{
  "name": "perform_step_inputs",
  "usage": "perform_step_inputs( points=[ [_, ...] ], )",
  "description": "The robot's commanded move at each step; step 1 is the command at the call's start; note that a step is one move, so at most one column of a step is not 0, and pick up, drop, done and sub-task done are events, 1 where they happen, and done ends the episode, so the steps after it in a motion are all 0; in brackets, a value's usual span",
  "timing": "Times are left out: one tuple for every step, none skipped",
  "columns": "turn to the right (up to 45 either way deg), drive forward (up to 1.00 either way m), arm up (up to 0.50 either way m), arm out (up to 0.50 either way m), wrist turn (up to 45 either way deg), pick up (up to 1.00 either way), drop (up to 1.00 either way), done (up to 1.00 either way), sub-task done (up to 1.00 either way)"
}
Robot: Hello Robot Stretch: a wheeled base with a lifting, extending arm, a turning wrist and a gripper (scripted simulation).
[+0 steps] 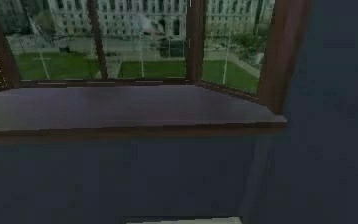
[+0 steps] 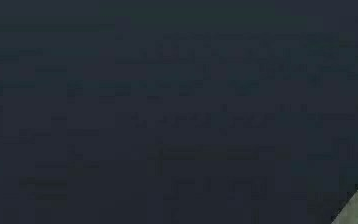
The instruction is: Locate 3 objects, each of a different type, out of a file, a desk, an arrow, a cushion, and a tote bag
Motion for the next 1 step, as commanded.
perform_step_inputs(
  points=[
    [0.0, 0.30, 0.00, 0.00, 0.0, 0.00, 0.00, 0.00, 0.00]
  ],
)
